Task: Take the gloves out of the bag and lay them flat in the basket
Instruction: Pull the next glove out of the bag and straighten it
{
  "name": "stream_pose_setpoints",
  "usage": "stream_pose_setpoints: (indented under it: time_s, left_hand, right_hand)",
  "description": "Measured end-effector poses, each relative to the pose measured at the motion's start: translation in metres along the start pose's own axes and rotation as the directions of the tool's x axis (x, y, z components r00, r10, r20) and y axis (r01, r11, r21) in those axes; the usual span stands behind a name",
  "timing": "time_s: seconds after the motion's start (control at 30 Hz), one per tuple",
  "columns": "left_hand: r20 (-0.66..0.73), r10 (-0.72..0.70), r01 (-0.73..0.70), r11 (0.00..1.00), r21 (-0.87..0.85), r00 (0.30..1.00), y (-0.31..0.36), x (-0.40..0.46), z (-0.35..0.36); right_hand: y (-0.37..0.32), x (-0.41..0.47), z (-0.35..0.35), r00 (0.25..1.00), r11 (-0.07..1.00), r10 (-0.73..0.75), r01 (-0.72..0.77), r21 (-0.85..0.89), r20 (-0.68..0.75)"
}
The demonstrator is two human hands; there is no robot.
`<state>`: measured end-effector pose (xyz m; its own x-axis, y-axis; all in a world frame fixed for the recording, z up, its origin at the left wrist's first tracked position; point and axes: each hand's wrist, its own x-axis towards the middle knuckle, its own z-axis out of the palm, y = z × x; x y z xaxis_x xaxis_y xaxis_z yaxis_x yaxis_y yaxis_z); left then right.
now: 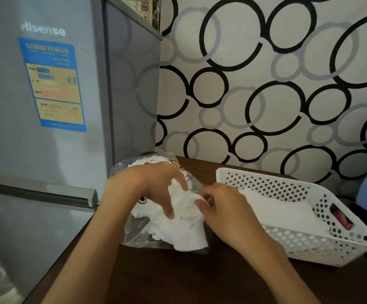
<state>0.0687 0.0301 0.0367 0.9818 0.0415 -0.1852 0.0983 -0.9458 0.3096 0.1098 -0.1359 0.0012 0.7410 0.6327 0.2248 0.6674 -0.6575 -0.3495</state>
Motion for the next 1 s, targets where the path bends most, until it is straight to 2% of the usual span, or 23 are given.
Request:
stream_pose_setpoints:
  time_s: [0.07, 0.17, 0.3, 0.37, 0.47, 0.53, 0.63, 0.8, 0.87, 0.93, 1.0]
  left_hand:
    - [-0.056, 0.056, -0.054, 0.998, 0.036, 0.997, 0.003, 0.001, 0.000]
    - [-0.135, 0.147, -0.146, 0.989, 0.019, 0.980, 0.005, 0.010, 0.007]
    - [-0.233, 0.080, -0.081, 0.997, 0.008, 0.969, 0.005, 0.021, 0.017]
    - [-0.275, 0.047, -0.033, 0.998, 0.056, 0.960, 0.002, 0.025, 0.019]
    - [-0.320, 0.032, -0.022, 0.999, 0.036, 0.947, -0.007, 0.028, 0.018]
    - [-0.318, 0.038, -0.046, 0.999, -0.016, 0.947, -0.015, 0.028, 0.016]
    - [-0.316, 0.021, -0.037, 0.998, -0.045, 0.948, -0.025, 0.025, 0.012]
    - [-0.360, 0.005, -0.013, 1.000, -0.022, 0.933, -0.035, 0.025, 0.012]
    - [-0.358, -0.008, -0.001, 1.000, -0.024, 0.934, -0.035, 0.025, 0.014]
    - [-0.361, -0.016, 0.010, 1.000, -0.020, 0.933, -0.035, 0.028, 0.017]
    - [-0.360, -0.008, 0.004, 1.000, -0.014, 0.933, -0.033, 0.030, 0.018]
  right_hand:
    - [0.004, 0.003, 0.000, 1.000, 0.996, 0.027, -0.028, 0.087, 0.012]
    - [0.006, 0.005, 0.003, 0.999, 0.992, 0.049, -0.050, 0.116, 0.015]
    - [0.005, 0.005, 0.000, 0.996, 0.983, 0.078, -0.083, 0.161, 0.039]
    - [0.005, 0.003, -0.006, 0.983, 0.979, 0.116, -0.137, 0.147, 0.143]
    - [0.001, -0.003, -0.007, 0.920, 0.977, 0.184, -0.211, 0.040, 0.345]
    - [-0.001, -0.004, 0.000, 0.926, 0.980, 0.183, -0.198, 0.011, 0.331]
    - [0.001, -0.002, 0.003, 0.975, 0.991, 0.129, -0.135, 0.022, 0.182]
    - [0.004, 0.003, -0.014, 0.997, 0.964, 0.073, -0.061, 0.260, -0.034]
    - [0.009, 0.007, -0.021, 0.992, 0.921, 0.102, -0.068, 0.384, -0.069]
    - [0.014, 0.010, -0.025, 0.986, 0.832, 0.163, -0.126, 0.541, -0.021]
    - [0.014, 0.010, -0.027, 0.972, 0.676, 0.204, -0.228, 0.701, 0.119]
